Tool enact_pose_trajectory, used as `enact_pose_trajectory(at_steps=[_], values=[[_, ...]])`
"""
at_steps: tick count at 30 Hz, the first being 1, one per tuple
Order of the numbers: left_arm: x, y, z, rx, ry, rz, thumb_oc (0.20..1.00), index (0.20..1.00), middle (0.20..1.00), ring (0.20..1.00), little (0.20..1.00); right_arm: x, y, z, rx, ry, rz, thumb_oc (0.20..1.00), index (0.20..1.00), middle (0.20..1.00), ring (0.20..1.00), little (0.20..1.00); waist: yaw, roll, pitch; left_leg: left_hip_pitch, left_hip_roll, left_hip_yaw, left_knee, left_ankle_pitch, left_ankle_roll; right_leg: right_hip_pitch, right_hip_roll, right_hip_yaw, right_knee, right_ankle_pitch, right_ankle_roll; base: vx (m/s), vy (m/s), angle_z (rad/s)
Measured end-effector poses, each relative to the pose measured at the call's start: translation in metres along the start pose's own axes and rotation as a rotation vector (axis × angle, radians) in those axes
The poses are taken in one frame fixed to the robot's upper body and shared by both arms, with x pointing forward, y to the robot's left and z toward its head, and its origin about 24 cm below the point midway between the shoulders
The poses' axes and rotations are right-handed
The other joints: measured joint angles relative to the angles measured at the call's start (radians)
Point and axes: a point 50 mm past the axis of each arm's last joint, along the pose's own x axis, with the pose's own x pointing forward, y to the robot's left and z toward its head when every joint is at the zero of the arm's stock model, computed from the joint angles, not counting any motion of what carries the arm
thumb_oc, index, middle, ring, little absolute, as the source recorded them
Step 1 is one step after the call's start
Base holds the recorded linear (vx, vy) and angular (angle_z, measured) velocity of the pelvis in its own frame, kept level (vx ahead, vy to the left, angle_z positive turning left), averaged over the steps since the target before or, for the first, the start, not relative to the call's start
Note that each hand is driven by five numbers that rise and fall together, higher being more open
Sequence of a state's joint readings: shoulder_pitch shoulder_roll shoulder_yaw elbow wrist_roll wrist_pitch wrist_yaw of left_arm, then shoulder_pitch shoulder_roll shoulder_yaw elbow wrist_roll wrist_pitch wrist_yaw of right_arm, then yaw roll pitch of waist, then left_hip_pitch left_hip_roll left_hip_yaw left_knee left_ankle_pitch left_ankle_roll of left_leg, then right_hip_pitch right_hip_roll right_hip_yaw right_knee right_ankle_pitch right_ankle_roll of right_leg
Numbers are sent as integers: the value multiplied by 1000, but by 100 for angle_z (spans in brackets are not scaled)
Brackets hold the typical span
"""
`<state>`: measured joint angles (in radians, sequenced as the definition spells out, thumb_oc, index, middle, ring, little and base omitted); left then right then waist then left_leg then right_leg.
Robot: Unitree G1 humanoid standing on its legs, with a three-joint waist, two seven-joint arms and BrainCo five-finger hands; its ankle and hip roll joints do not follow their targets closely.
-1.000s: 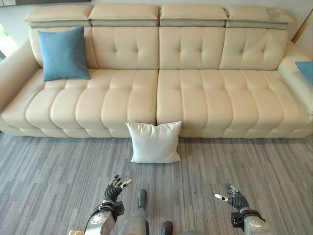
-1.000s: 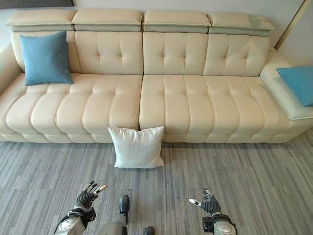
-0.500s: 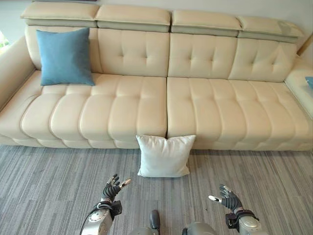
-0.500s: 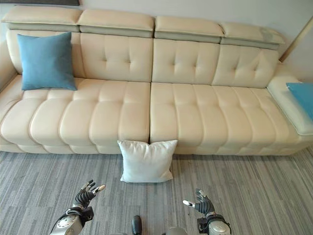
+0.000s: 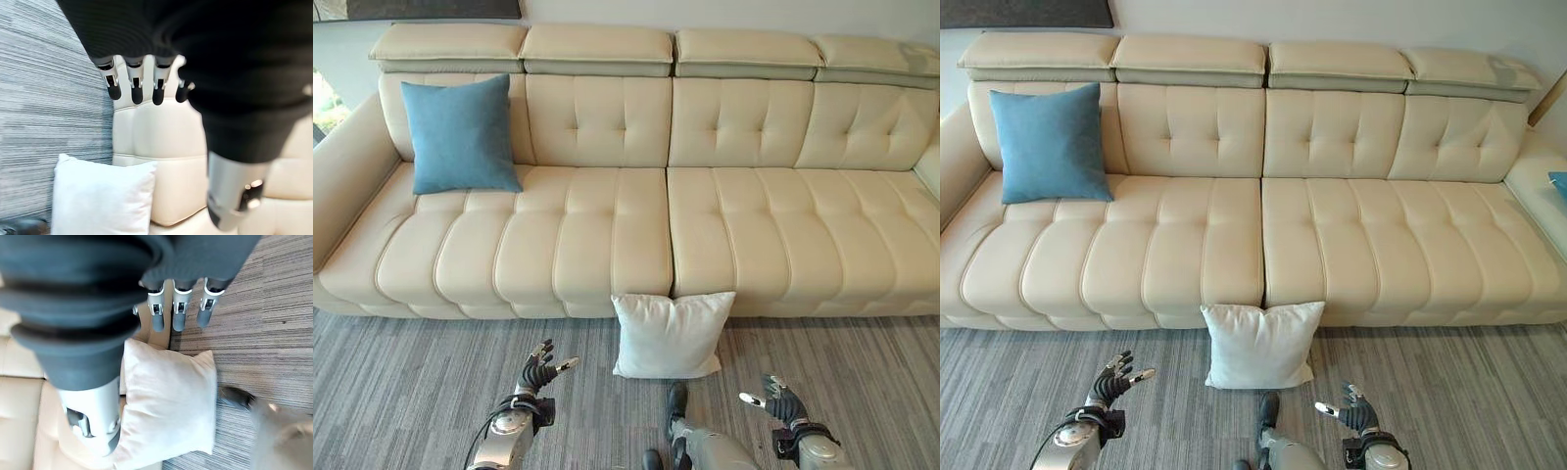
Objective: Pick up all the scattered cushions and arrange them neatly on the sofa.
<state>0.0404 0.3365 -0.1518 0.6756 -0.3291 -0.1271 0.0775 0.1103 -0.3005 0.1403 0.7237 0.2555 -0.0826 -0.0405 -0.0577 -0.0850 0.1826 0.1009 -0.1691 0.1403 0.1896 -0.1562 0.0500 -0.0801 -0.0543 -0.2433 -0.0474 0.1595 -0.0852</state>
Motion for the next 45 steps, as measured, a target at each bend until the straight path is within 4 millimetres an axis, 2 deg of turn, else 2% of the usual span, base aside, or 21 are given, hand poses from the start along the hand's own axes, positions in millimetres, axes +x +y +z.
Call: enact_pose_trajectory(at_steps=[1, 2, 3, 4, 6, 9, 10, 12, 14, 16, 19, 23, 26, 28, 31, 33, 35, 39, 41, 43, 45], values=[[-4, -2, -2, -6, -7, -8, 1000, 1000, 1000, 1000, 1000, 1, -5, -4, -15, 30, -11, 1000, 1000, 1000, 1000, 1000, 18, 48, -15, 8, 164, -17, -53, -53, -42, -27, 46, -10, 77, -38, -8, 309, -405, 38], [-6, -4, -6, -19, 5, -5, 1000, 1000, 1000, 1000, 1000, 3, -8, 2, -21, 10, -15, 1000, 1000, 1000, 1000, 1000, 21, 54, -17, 17, 171, -17, -65, -47, -41, -52, 43, -11, 132, -77, 22, 217, -319, -6], [-8, -4, -10, -21, 21, -6, 1000, 1000, 1000, 1000, 1000, 5, -9, 8, -24, -10, -14, 1000, 1000, 1000, 1000, 1000, 22, 70, -11, 16, 188, -11, -32, -49, -88, -56, 51, -19, 175, -134, 23, 126, -213, 10], [-10, -3, -14, -10, 35, -11, 1000, 1000, 1000, 1000, 1000, 5, -7, 8, -23, -12, -10, 1000, 1000, 1000, 1000, 1000, 18, 62, -11, -8, 179, -10, 28, -54, -98, -60, 42, -22, 185, -165, 21, 153, -234, 12], [-10, -8, -18, -16, 51, -20, 1000, 1000, 1000, 1000, 1000, 5, -13, 13, -37, -28, -18, 1000, 1000, 1000, 1000, 1000, 33, 78, -12, -58, 173, -21, 157, -49, -108, -28, 46, 0, 151, -163, 30, 153, -231, -3], [-10, -15, -18, -10, 55, -43, 1000, 1000, 1000, 1000, 1000, 5, -18, 13, -49, -23, -27, 1000, 1000, 1000, 1000, 1000, 42, 96, -5, -101, 165, -29, 296, -17, -156, 52, 38, 27, 56, -113, 3, 99, -115, -16], [-10, -15, -17, -11, 49, -44, 1000, 1000, 1000, 1000, 1000, 4, -17, 12, -50, -21, -25, 1000, 1000, 1000, 1000, 1000, 43, 83, -2, -132, 163, -25, 299, -34, -147, 89, 28, 54, -1, -87, -13, 122, -25, -17], [-9, -15, -15, -9, 40, -45, 1000, 1000, 1000, 1000, 1000, 5, -18, 14, -49, -27, -27, 1000, 1000, 1000, 1000, 1000, 43, 75, 0, -100, 172, -25, 14, -23, -134, 107, 20, 74, -35, -71, -10, 102, -4, -23], [-6, -17, -10, -11, 26, -50, 1000, 1000, 1000, 1000, 1000, 5, -20, 15, -55, -28, -37, 1000, 1000, 1000, 1000, 1000, 33, 83, 9, -123, 212, -56, -262, 104, -140, 113, 19, 70, -41, -71, 24, 84, 52, -21], [-6, -21, -11, -18, 26, -58, 1000, 1000, 1000, 1000, 1000, 4, -26, 13, -69, -20, -45, 1000, 1000, 1000, 1000, 1000, 32, 102, 21, -159, 233, -89, -274, 185, -149, 128, 28, 73, -42, -90, 49, 118, 96, -12], [-8, -27, -13, -37, 32, -67, 1000, 1000, 1000, 1000, 1000, -1, -36, 4, -85, 9, -68, 1000, 1000, 1000, 1000, 1000, 4, 146, 26, -150, 228, -41, -271, 263, -123, 165, 28, 86, -42, -135, 91, 157, 193, -11], [-14, -19, -25, -31, 69, -45, 1000, 1000, 1000, 1000, 1000, 0, -25, 3, -63, 7, -44, 1000, 1000, 1000, 1000, 1000, 13, 104, 27, -102, 156, -14, -273, 233, -39, 179, -39, 123, -12, -119, 160, 119, 284, -37], [-12, -10, -28, -5, 91, -24, 1000, 1000, 1000, 1000, 1000, 5, -5, 10, -37, -15, 6, 1000, 1000, 1000, 1000, 1000, 23, 81, 22, -61, 161, 44, -271, 219, -1, 109, -48, 134, 143, -131, 172, 27, 177, -64], [-3, 3, -19, 40, 88, -1, 1000, 1000, 1000, 1000, 1000, 10, 10, 15, -52, -23, 50, 1000, 1000, 1000, 1000, 1000, 32, 43, 23, -62, 161, 78, -271, 213, 7, 23, -73, 135, 282, -181, 236, 95, 42, -38], [-2, 11, -18, 59, 92, 18, 1000, 1000, 1000, 1000, 1000, 9, 15, 13, -44, -17, 67, 1000, 1000, 1000, 1000, 1000, 38, 31, 15, -45, 167, 114, -273, 201, 10, 39, -147, 138, 167, -161, 239, 123, -107, -24], [-3, 13, -21, 56, 104, 23, 1000, 1000, 1000, 1000, 1000, 10, 16, 15, -41, -24, 68, 1000, 1000, 1000, 1000, 1000, 43, 29, 8, -50, 166, 131, -272, 184, -14, 57, -239, 141, -13, -65, 275, 150, -243, -46], [-6, 14, -25, 48, 114, 29, 1000, 1000, 1000, 1000, 1000, 8, 19, 11, -33, -20, 74, 1000, 1000, 1000, 1000, 1000, 39, 31, 2, -45, 175, 127, -271, 178, -33, 54, -276, 140, -42, -15, 310, 174, -350, -12], [-13, 24, -34, 43, 140, 61, 1000, 1000, 1000, 1000, 1000, 0, 18, -13, -31, 73, 70, 1000, 1000, 1000, 1000, 1000, 37, -21, -45, -24, 209, 99, -278, 176, -108, 62, -221, 209, -25, -1, 269, 258, -723, 20], [-17, 12, -47, 28, 185, 38, 1000, 1000, 1000, 1000, 1000, 0, 8, -19, -49, 105, 54, 1000, 1000, 1000, 1000, 1000, 33, 42, -75, -27, 326, 82, -277, 186, -133, 52, -107, 157, 18, -93, 176, 66, -460, 17], [-20, -8, -58, -11, 225, 1, 1000, 1000, 1000, 1000, 1000, 0, -7, -17, -87, 102, 25, 1000, 1000, 1000, 1000, 1000, 36, 85, -77, -58, 384, 14, -243, 266, -108, 74, -38, 126, -3, -71, 156, 45, -397, 22], [-21, -20, -60, -44, 229, -19, 1000, 1000, 1000, 1000, 1000, 3, -20, -5, -134, 75, 6, 1000, 1000, 1000, 1000, 1000, 36, 104, -72, -70, 379, -12, -238, 336, -115, 86, -23, 104, -35, -54, 130, 46, -220, 19]])
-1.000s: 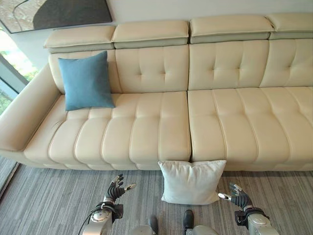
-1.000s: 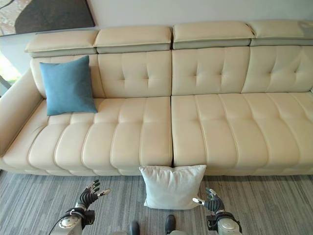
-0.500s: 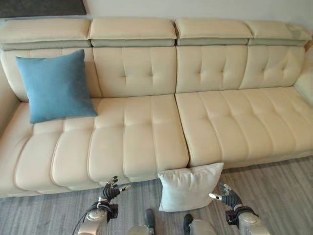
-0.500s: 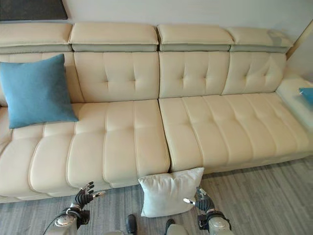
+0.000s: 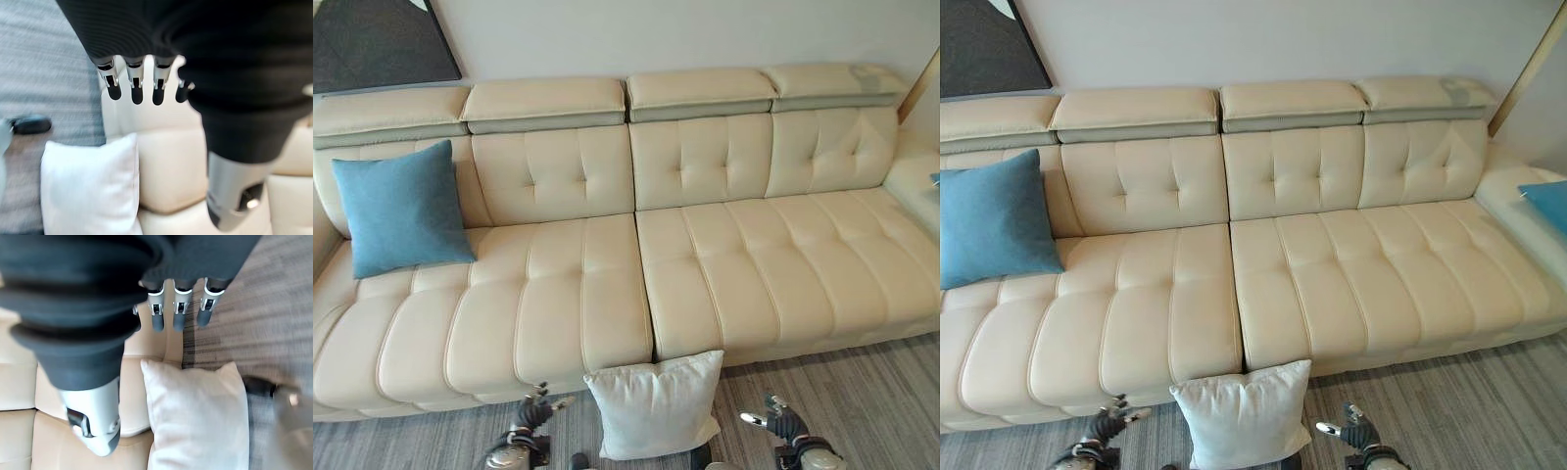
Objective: Pick up all the scattered cushions and arrange them neatly on the sofa.
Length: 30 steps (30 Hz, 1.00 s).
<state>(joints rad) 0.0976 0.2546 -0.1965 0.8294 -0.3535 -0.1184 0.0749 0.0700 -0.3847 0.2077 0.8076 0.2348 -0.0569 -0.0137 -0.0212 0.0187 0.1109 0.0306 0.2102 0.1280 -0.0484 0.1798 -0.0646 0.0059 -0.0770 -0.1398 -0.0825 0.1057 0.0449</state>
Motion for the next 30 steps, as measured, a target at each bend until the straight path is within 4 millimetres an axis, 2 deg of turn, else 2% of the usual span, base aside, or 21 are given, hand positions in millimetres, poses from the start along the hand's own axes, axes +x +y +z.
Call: enact_pose_trajectory(at_steps=[2, 3, 4, 5, 6, 9, 10, 15, 19, 21, 22, 23, 24, 25, 26, 27, 28, 30], values=[[3, -11, 8, -18, -25, -26, 1000, 1000, 1000, 1000, 1000, -1, -10, 7, -37, -26, -13, 1000, 1000, 1000, 1000, 1000, -23, -1, 17, -18, -8, 9, 5, 16, -20, 9, 1, -32, 0, -2, -27, 12, -118, 41], [3, -12, 9, -18, -29, -28, 1000, 1000, 1000, 1000, 1000, -1, -10, 7, -40, -28, -12, 1000, 1000, 1000, 1000, 1000, -23, -1, 17, -15, -10, 4, 1, 11, -27, 9, 0, -32, 0, -2, -27, -12, -41, 23], [5, -15, 16, -18, -56, -40, 1000, 1000, 1000, 1000, 1000, 0, -14, 13, -53, -47, -19, 1000, 1000, 1000, 1000, 1000, -34, 4, 24, -13, -56, 7, -11, 2, -38, 9, 2, -55, -6, -13, -22, 0, -9, 26], [5, -18, 21, -13, -74, -54, 1000, 1000, 1000, 1000, 1000, 0, -14, 17, -60, -61, -19, 1000, 1000, 1000, 1000, 1000, -43, 12, 32, -14, -73, 29, -25, 2, -37, 9, 3, -66, -6, -16, -24, 19, 40, 59], [8, -22, 31, -5, -105, -71, 1000, 1000, 1000, 1000, 1000, 0, -14, 20, -72, -73, -16, 1000, 1000, 1000, 1000, 1000, -58, 31, 47, -11, -78, 50, -40, -14, -21, 4, 22, -84, -6, -21, -27, 31, 46, 48], [10, -26, 38, 5, -120, -83, 1000, 1000, 1000, 1000, 1000, 2, -5, 25, -64, -92, 5, 1000, 1000, 1000, 1000, 1000, -53, 37, 80, -18, -62, 38, -40, -47, -20, -4, 39, -88, -6, -16, -23, 51, 85, 8], [10, -26, 37, 5, -115, -84, 1000, 1000, 1000, 1000, 1000, 2, -4, 27, -55, -98, 5, 1000, 1000, 1000, 1000, 1000, -52, 38, 84, -26, -65, 40, -40, -78, -15, -16, 37, -84, -6, -20, -29, 28, 103, 1], [14, -11, 32, 34, -74, -37, 1000, 1000, 1000, 1000, 1000, 6, 17, 29, -28, -100, 51, 1000, 1000, 1000, 1000, 1000, -45, -11, 116, -59, -106, 48, -40, -94, 14, -54, -3, -67, -6, -1, -3, -14, 80, -2], [23, -5, 27, 29, 3, 20, 1000, 1000, 1000, 1000, 1000, 20, 33, 24, 18, -5, 59, 1000, 1000, 1000, 1000, 1000, -29, -21, 132, -106, -124, 53, -37, -86, 25, -111, -18, -47, -2, 15, 2, -99, 60, -6], [27, -7, 38, 24, -17, 25, 1000, 1000, 1000, 1000, 1000, 25, 35, 35, 41, -13, 51, 1000, 1000, 1000, 1000, 1000, -20, -19, 155, -141, -128, 53, -31, -68, 32, -141, -21, -46, 0, 38, 13, -151, 22, 3], [33, -11, 55, 2, -52, 30, 1000, 1000, 1000, 1000, 1000, 32, 34, 46, 78, -19, 32, 1000, 1000, 1000, 1000, 1000, -14, -16, 191, -202, -128, 46, -3, -65, 34, -192, -25, -48, 17, 54, -2, -177, 5, 11], [35, -11, 59, -2, -53, 36, 1000, 1000, 1000, 1000, 1000, 34, 33, 55, 87, -36, 29, 1000, 1000, 1000, 1000, 1000, -8, -14, 207, -214, -128, 46, 0, -63, 35, -204, -25, -51, 21, 57, -3, -216, 8, 10], [42, -13, 77, -24, -75, 54, 1000, 1000, 1000, 1000, 1000, 41, 27, 74, 118, -50, -10, 1000, 1000, 1000, 1000, 1000, -2, -10, 226, -305, -126, 33, 57, -66, 37, -286, -32, -50, 72, 34, 4, -109, 8, 9], [45, -15, 86, -27, -76, 64, 1000, 1000, 1000, 1000, 1000, 44, 21, 83, 133, -49, -39, 1000, 1000, 1000, 1000, 1000, -4, -4, 231, -354, -125, 17, 82, -75, 37, -336, -34, -52, 100, 25, 2, -108, -3, 19], [49, -19, 110, -41, -116, 70, 1000, 1000, 1000, 1000, 1000, 47, 9, 112, 162, -111, -89, 1000, 1000, 1000, 1000, 1000, -1, 3, 273, -416, -124, 7, 93, -76, 39, -397, -36, -56, 123, 22, 0, -91, -3, 21], [50, -20, 125, -45, -151, 73, 1000, 1000, 1000, 1000, 1000, 48, 4, 133, 177, -158, -112, 1000, 1000, 1000, 1000, 1000, 0, 6, 293, -463, -125, -3, 106, -63, 41, -443, -38, -56, 150, 27, 2, -100, -10, 27], [51, -23, 158, -57, -222, 75, 1000, 1000, 1000, 1000, 1000, 47, -7, 169, 195, -243, -150, 1000, 1000, 1000, 1000, 1000, -2, 4, 357, -513, -125, -14, 123, -51, 40, -500, -40, -56, 184, 30, -10, -76, 3, 15], [50, -24, 191, -55, -299, 78, 1000, 1000, 1000, 1000, 1000, 42, -11, 211, 217, -343, -166, 1000, 1000, 1000, 1000, 1000, 2, -8, 404, -567, -124, -15, 136, -44, 41, -565, -43, -56, 221, 29, -27, -55, -10, 9]])
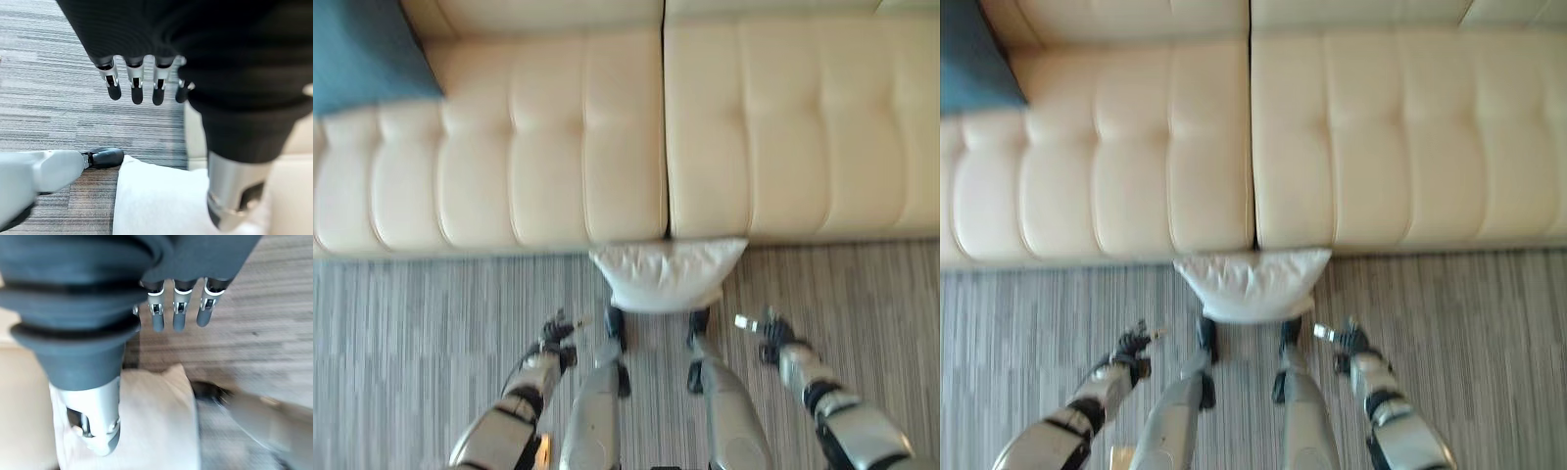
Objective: Pick up all the scattered cushions and arrange them neatly on the sofa.
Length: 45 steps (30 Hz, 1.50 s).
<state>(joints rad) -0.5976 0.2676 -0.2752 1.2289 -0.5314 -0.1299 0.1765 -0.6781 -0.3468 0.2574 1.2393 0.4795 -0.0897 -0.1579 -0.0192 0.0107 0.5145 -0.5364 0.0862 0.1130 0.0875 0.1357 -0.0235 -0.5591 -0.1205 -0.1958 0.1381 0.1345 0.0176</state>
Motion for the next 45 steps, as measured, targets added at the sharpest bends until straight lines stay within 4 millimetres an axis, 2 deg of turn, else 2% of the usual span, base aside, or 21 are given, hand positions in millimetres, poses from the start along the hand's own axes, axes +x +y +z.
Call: enact_pose_trajectory(at_steps=[3, 4, 5, 6, 7, 10, 11, 12, 13, 14, 15, 16, 18, 21, 27, 32, 36, 38, 39, 41, 45], values=[[9, -5, 76, 64, -191, 15, 1000, 1000, 1000, 1000, 1000, 7, 0, 85, 38, -199, -35, 1000, 1000, 1000, 1000, 1000, -2, -2, 60, -180, -4, -21, 89, -1, 2, -190, -20, 3, 127, -29, -11, -36, 4, 13], [9, -5, 96, 69, -244, 16, 1000, 1000, 1000, 1000, 1000, 7, 0, 103, 55, -245, -34, 1000, 1000, 1000, 1000, 1000, -2, -5, 76, -216, -3, -23, 105, -1, 2, -229, -23, 4, 148, -32, -15, -22, 10, 10], [6, -12, 127, 68, -332, 6, 1000, 1000, 1000, 1000, 1000, 2, 8, 131, 63, -330, -11, 1000, 1000, 1000, 1000, 1000, -2, -9, 78, -285, -1, -25, 143, -1, 2, -298, -28, 4, 190, -37, -23, 4, 32, 9], [3, -16, 145, 107, -387, 2, 1000, 1000, 1000, 1000, 1000, -1, 12, 145, 69, -380, 2, 1000, 1000, 1000, 1000, 1000, -1, -11, 79, -336, -2, -36, 182, -6, 4, -342, -30, 7, 221, -45, -30, 1, 43, 11], [-5, -27, 177, 169, -494, 2, 1000, 1000, 1000, 1000, 1000, -8, 27, 167, 54, -458, 41, 1000, 1000, 1000, 1000, 1000, -3, -17, 77, -404, -3, -50, 246, -20, -3, -411, -36, 26, 285, -62, -34, 17, 56, 7], [-28, -48, 230, 165, -693, -23, 1000, 1000, 1000, 1000, 1000, -22, 43, 196, 106, -570, 96, 1000, 1000, 1000, 1000, 1000, -17, -21, 77, -510, -5, -59, 336, -56, 7, -512, -46, 39, 366, -85, -35, 21, 16, 2], [-31, -54, 234, 157, -708, -34, 1000, 1000, 1000, 1000, 1000, -24, 48, 200, 101, -590, 110, 1000, 1000, 1000, 1000, 1000, -22, -21, 76, -525, -6, -61, 346, -56, 8, -524, -46, 41, 370, -85, -35, 35, 29, 1], [-33, -56, 239, 140, -719, -24, 1000, 1000, 1000, 1000, 1000, -27, 51, 204, 83, -609, 120, 796, 796, 796, 796, 796, -31, -22, 74, -541, -10, -64, 348, -57, 8, -544, -46, 48, 376, -87, -34, 0, 0, 0], [-37, -59, 245, 111, -754, -20, 1000, 1000, 1000, 1000, 1000, -31, 51, 215, 72, -654, 115, 200, 200, 200, 200, 200, -36, -25, 71, -578, -19, -69, 345, -61, 8, -591, -46, 70, 388, -102, -27, 0, 0, 0], [-43, -64, 251, 93, -789, -34, 1000, 1000, 1000, 1000, 1000, -36, 52, 227, 85, -697, 119, 200, 200, 200, 200, 200, -40, -26, 71, -604, -23, -69, 344, -60, 5, -622, -44, 79, 390, -101, -25, 22, 21, 3], [-46, -70, 252, 74, -806, -53, 721, 721, 721, 721, 721, -39, 53, 231, 95, -714, 116, 200, 200, 200, 200, 200, -43, -26, 71, -630, -29, -76, 344, -57, 4, -648, -44, 82, 393, -96, -23, 16, 15, 6], [-51, -76, 255, 51, -829, -77, 200, 200, 200, 200, 200, -41, 53, 236, 103, -735, 110, 200, 200, 200, 200, 200, -44, -26, 71, -652, -35, -81, 352, -57, 4, -674, -44, 88, 399, -96, -23, 15, 15, 6], [-63, -90, 261, -10, -872, -128, 200, 200, 200, 200, 200, -46, 52, 245, 131, -768, 107, 200, 200, 200, 200, 200, -43, -26, 72, -689, -39, -85, 364, -57, 4, -713, -44, 96, 410, -96, -22, 0, 0, 0], [-66, -98, 254, -40, -874, -150, 200, 200, 200, 200, 200, -45, 52, 241, 156, -760, 113, 200, 200, 200, 200, 200, -41, -26, 72, -684, -44, -84, 371, -57, 4, -711, -43, 111, 416, -92, -20, -10, 3, -2], [-62, -97, 220, -53, -833, -179, 200, 200, 200, 200, 200, -43, 54, 208, 181, -729, 163, 200, 200, 200, 200, 200, -38, -27, 72, -588, -46, -78, 340, -43, 6, -610, -40, 114, 369, -67, -12, -42, -1, -5], [-62, -74, 161, -91, -766, -239, 200, 200, 200, 200, 200, -47, 61, 134, 221, -648, 272, 200, 200, 200, 200, 200, -44, -33, 65, -257, -53, -68, 183, -28, 11, -283, -35, 111, 213, -36, 12, -45, 6, -6], [-65, -58, 135, -102, -737, -250, 200, 200, 200, 200, 200, -53, 65, 101, 256, -595, 326, 200, 200, 200, 200, 200, -40, -40, 49, -96, -50, -58, 118, -26, 10, -119, -27, 109, 133, -41, 22, 38, 10, -6], [-67, -52, 112, -98, -688, -266, 200, 200, 200, 200, 200, -59, 65, 80, 268, -559, 349, 200, 200, 200, 200, 200, -31, -41, 49, 14, -47, -49, 69, -26, 9, -10, -21, 107, 76, -19, 35, 102, 18, -14], [-70, -46, 85, -99, -631, -284, 200, 200, 200, 200, 200, -70, 63, 53, 260, -524, 387, 200, 200, 200, 200, 200, -23, -39, 42, 130, -46, -47, 15, -25, 8, 118, -17, 93, 2, -9, 43, 122, 11, -4], [-74, -40, 63, -99, -579, -302, 200, 200, 200, 200, 200, -78, 59, 27, 245, -476, 407, 200, 200, 200, 200, 200, -19, -41, -30, 176, -46, -49, -21, -26, 7, 173, -14, 84, -45, -8, 42, 88, 10, 7], [-80, -33, 48, -126, -538, -311, 200, 200, 200, 200, 200, -82, 56, 13, 270, -430, 425, 200, 200, 200, 200, 200, 0, -46, -82, 297, -50, -49, -99, -3, 9, 303, -11, 64, -131, 30, 38, 148, 41, 6]])
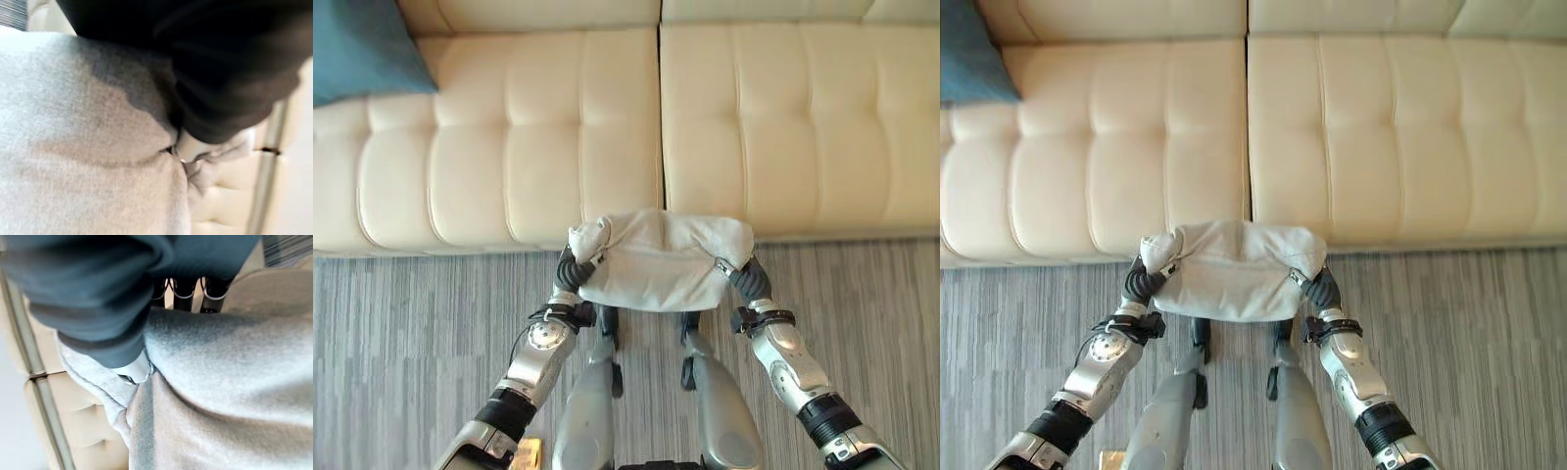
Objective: Pick up all the scattered cushions and arrange them neatly on the sofa.
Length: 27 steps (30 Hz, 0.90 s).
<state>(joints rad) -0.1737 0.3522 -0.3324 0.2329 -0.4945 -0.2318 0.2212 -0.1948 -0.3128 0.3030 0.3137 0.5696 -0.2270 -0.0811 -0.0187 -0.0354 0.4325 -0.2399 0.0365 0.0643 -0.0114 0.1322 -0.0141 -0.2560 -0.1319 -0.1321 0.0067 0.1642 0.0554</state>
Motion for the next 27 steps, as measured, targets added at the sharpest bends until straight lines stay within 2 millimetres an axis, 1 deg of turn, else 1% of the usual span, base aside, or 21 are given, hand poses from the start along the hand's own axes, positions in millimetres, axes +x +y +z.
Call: enact_pose_trajectory(at_steps=[1, 2, 4, 5, 7, 8, 11, 12, 13, 14, 15, 16, 19, 20, 21, 22, 23, 24, 25, 26, 27], values=[[-6, 2, -3, -7, 9, 4, 200, 200, 200, 200, 200, -5, 1, -2, 8, 8, 6, 200, 200, 200, 200, 200, 1, 1, -5, 36, -1, -2, -19, 0, 0, 44, 1, -9, -28, 1, 1, 149, 53, 9], [-17, 4, -7, -22, 26, 1, 200, 200, 200, 200, 200, -15, 1, -6, 16, 20, 23, 200, 200, 200, 200, 200, 2, 0, -37, 79, -1, -3, -47, 0, 0, 93, 5, -10, -66, 3, 3, 74, 28, 9], [-25, 6, -7, -32, 25, 1, 200, 200, 200, 200, 200, -21, 3, -7, 26, 23, 46, 200, 200, 200, 200, 200, 7, 2, -69, 110, -2, -2, -69, 2, -2, 123, 7, -11, -88, 9, 7, 71, 40, 2], [-25, 8, -3, -31, 10, 2, 200, 200, 200, 200, 200, -20, 4, -3, 31, 9, 53, 200, 200, 200, 200, 200, 10, 4, -89, 121, -3, -2, -69, 2, -2, 135, 6, -12, -88, 9, 7, 122, 69, -2], [-25, 9, 1, -33, -7, 2, 200, 200, 200, 200, 200, -20, 6, -1, 35, -4, 62, 200, 200, 200, 200, 200, 11, 5, -102, 128, -4, 0, -69, 1, -2, 140, 5, -11, -89, 9, 7, 112, 65, -3], [-25, 11, 9, -21, -24, -8, 200, 200, 200, 200, 200, -23, 8, 5, 43, -18, 68, 200, 200, 200, 200, 200, 15, 5, -106, 160, -3, 3, -70, -2, 1, 171, 6, -10, -89, 7, 10, 79, 65, -8], [-32, 11, 18, -19, -55, -39, 200, 200, 200, 200, 200, -29, 7, 14, 36, -52, 93, 200, 200, 200, 200, 200, 18, 6, -178, 198, -4, 4, -77, -28, -6, 208, 5, -8, -89, -9, 12, 102, 95, -4], [-34, 10, 17, -20, -54, -48, 200, 200, 200, 200, 200, -31, 7, 15, 39, -57, 90, 200, 200, 200, 200, 200, 24, 4, -200, 213, -5, 4, -77, -35, -8, 222, 4, -8, -89, -20, 16, 88, 117, -1], [-39, 10, 13, -22, -36, -48, 200, 200, 200, 200, 200, -34, 8, 13, 45, -53, 91, 200, 200, 200, 200, 200, 27, 3, -247, 215, -6, 5, -77, -43, -7, 223, 4, -6, -89, -32, 29, 55, 95, -2], [-42, 11, 10, -23, -21, -47, 200, 200, 200, 200, 200, -36, 7, 11, 47, -44, 88, 200, 200, 200, 200, 200, 29, 2, -274, 222, -7, 5, -77, -48, -1, 231, 3, -5, -90, -35, 31, 49, 97, 0], [-46, 12, 6, -24, -6, -41, 200, 200, 200, 200, 200, -39, 7, 8, 49, -31, 88, 200, 200, 200, 200, 200, 30, -3, -291, 224, -8, 4, -77, -50, 1, 234, 1, -6, -94, -45, 18, 48, 134, 3], [-48, 13, 4, -23, 7, -36, 200, 200, 200, 200, 200, -41, 8, 4, 49, -16, 92, 200, 200, 200, 200, 200, 33, -8, -295, 223, -9, 3, -77, -50, 1, 234, 1, -6, -94, -47, 17, 27, 189, 4], [-59, 15, -11, -8, 77, -34, 200, 200, 200, 200, 200, -57, 6, -12, 52, 52, 71, 200, 200, 200, 200, 200, 48, -17, -298, 162, -30, -8, -45, -54, 9, 184, -17, -17, -77, -46, 25, -9, 254, 13], [-59, 16, -14, 5, 95, -36, 200, 200, 200, 200, 200, -57, 5, -14, 38, 60, 69, 200, 200, 200, 200, 200, 47, -19, -288, 122, -44, -17, -15, -61, 26, 138, -31, -16, -26, -46, 51, 7, 227, 26], [-60, 18, -21, 28, 128, -39, 200, 200, 200, 200, 200, -58, 5, -15, 16, 69, 72, 200, 200, 200, 200, 200, 45, -19, -250, 114, -69, -26, 11, -71, 54, 103, -60, -9, 66, -63, 57, -5, 268, 21], [-61, 20, -24, 36, 147, -36, 200, 200, 200, 200, 200, -58, 5, -15, 0, 74, 72, 200, 200, 200, 200, 200, 44, -14, -228, 123, -84, -24, 3, -79, 65, 75, -86, -1, 138, -70, 65, 14, 250, 5], [-58, 20, -21, 38, 132, -36, 200, 200, 200, 200, 200, -57, 7, -15, 8, 68, 71, 200, 200, 200, 200, 200, 42, -15, -185, 119, -125, -14, 54, -100, 109, 0, -110, 6, 288, -67, 69, 34, 183, -25], [-55, 15, -20, 22, 119, -37, 200, 200, 200, 200, 200, -54, 10, -11, 5, 45, 77, 200, 200, 200, 200, 200, 40, -3, -141, 101, -145, 17, 136, -134, 160, -107, -142, 22, 477, -61, 81, 115, -22, -71], [-53, 19, -17, 21, 99, -14, 200, 200, 200, 200, 200, -48, 15, -7, 5, 21, 90, 200, 200, 200, 200, 200, 57, -12, -105, 89, -154, 52, 168, -175, 169, -236, -160, 32, 635, -54, 112, 148, -123, -98], [-49, 26, -20, 16, 107, 40, 200, 200, 200, 200, 200, -42, 18, -10, -7, 39, 102, 200, 200, 200, 200, 200, 54, 12, -94, 56, -131, 85, 177, -181, 173, -299, -118, 1, 522, -101, 124, 206, -161, -76], [-45, 26, -18, 23, 100, 41, 200, 200, 200, 200, 200, -41, 17, -12, -13, 55, 96, 200, 200, 200, 200, 200, 47, 19, -95, 47, -126, 83, 160, -177, 167, -297, -92, -28, 386, -104, 131, 260, -178, -19]])
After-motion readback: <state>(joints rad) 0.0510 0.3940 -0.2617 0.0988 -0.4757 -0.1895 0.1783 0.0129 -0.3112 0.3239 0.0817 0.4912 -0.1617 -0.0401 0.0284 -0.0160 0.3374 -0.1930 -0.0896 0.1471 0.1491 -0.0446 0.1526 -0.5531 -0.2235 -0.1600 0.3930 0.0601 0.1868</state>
